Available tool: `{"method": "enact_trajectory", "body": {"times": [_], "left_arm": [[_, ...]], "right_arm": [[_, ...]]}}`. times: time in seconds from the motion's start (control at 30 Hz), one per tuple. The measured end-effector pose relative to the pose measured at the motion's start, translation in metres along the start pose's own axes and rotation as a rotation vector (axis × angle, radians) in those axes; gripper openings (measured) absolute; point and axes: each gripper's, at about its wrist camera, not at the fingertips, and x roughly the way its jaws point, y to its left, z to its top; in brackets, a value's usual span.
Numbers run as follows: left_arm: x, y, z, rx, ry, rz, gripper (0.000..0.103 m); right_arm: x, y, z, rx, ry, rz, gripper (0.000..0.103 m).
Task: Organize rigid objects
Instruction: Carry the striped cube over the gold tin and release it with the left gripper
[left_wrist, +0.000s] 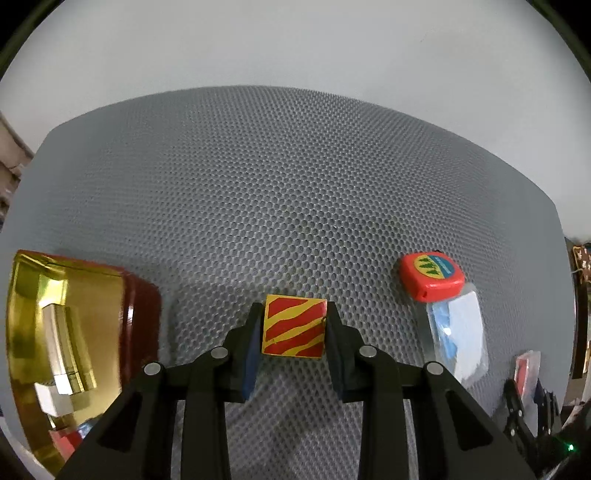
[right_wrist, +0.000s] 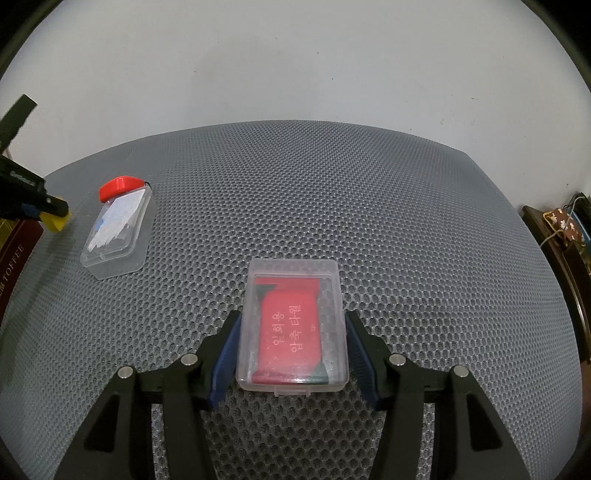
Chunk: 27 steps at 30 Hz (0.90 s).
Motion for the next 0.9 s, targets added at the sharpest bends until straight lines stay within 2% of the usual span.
{"method": "enact_trajectory", "body": {"times": [0.23,0.33,0.4,0.67,0.9], "left_arm": [[-0.034,0.025,0.019,-0.014,-0.034,0.001,0.028],[-0.055,0.048,0.012,-0.031,-0.058,0.005,0.028],[-0.067,0.049,0.0,-0.044,-0.07,0.015,0.028],[-0.103,0.105,-0.011,-0.106,-0.113,0.092,0.028],[-0.094,0.154,-0.019,-0.184,-0.087,0.101,0.028]], "right_arm": [[0.0,0.005,0.0,0.0,0.0,0.0,0.057],[0.0,0.007,0.001,0.0,0.0,-0.001,0.057],[0.0,0.007,0.001,0.0,0.0,0.0,0.057],[0.0,0.012,0.002,0.0,0.0,-0.001,0.057],[0.0,0.017,0.003,0.0,0.0,-0.001,0.057]]}}
